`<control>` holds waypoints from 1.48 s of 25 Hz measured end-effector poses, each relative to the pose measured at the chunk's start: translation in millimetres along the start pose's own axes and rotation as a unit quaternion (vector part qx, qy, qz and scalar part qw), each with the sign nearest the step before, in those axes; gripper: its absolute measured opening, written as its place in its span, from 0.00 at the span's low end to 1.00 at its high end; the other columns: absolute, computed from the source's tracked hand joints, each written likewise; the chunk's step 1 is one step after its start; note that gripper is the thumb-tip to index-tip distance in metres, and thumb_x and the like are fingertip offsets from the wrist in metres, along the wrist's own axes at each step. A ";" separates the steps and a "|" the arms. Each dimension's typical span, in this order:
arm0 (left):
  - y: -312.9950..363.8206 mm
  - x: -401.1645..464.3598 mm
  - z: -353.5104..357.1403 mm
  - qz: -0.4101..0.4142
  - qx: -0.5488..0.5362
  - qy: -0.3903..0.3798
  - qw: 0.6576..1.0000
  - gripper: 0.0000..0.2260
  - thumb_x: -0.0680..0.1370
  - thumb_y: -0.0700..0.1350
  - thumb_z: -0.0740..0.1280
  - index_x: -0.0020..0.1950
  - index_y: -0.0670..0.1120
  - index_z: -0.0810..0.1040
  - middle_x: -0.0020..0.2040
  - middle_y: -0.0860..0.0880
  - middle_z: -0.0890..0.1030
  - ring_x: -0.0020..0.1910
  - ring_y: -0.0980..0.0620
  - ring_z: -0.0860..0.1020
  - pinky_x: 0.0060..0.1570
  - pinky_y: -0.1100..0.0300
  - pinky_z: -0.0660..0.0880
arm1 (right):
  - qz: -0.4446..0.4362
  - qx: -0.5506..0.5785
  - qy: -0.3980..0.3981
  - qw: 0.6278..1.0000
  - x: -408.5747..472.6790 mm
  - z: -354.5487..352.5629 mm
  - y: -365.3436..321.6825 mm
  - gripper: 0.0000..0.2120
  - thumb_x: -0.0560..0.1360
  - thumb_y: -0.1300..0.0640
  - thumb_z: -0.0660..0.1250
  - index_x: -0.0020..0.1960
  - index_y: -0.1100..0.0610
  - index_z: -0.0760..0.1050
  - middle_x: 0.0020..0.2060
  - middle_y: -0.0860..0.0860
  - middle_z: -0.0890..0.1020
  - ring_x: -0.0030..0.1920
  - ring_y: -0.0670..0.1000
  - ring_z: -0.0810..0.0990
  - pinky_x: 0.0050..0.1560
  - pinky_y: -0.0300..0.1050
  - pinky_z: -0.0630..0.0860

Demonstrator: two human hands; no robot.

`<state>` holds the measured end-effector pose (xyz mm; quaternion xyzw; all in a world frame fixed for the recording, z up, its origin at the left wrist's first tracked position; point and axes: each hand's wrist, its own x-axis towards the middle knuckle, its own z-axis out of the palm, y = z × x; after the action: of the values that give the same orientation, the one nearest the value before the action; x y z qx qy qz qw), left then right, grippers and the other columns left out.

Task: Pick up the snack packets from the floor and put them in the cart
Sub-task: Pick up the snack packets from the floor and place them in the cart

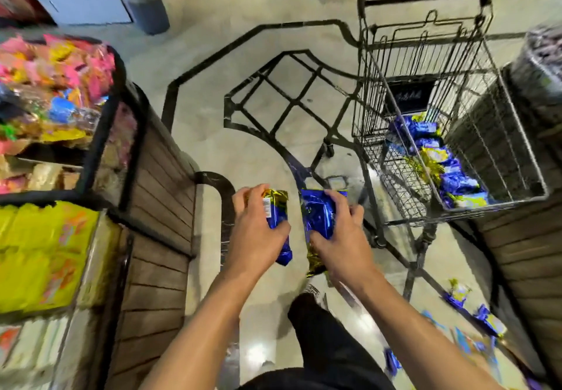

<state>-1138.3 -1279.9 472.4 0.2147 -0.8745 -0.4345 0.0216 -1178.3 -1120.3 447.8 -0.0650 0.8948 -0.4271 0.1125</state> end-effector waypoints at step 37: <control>329.9 543.2 323.3 0.266 0.093 -0.346 0.895 0.30 0.73 0.44 0.73 0.72 0.55 0.65 0.67 0.56 0.60 0.49 0.58 0.77 0.49 0.63 0.74 | 0.300 0.105 0.310 0.896 475.1 -257.5 138.6 0.37 0.71 0.55 0.73 0.73 0.41 0.59 0.60 0.48 0.65 0.47 0.31 0.70 0.51 0.36 0.66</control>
<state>-1821.1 -1076.5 444.4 -0.1886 -0.8878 -0.3759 -0.1872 -1706.4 -941.2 427.6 0.3544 0.8112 -0.4633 -0.0420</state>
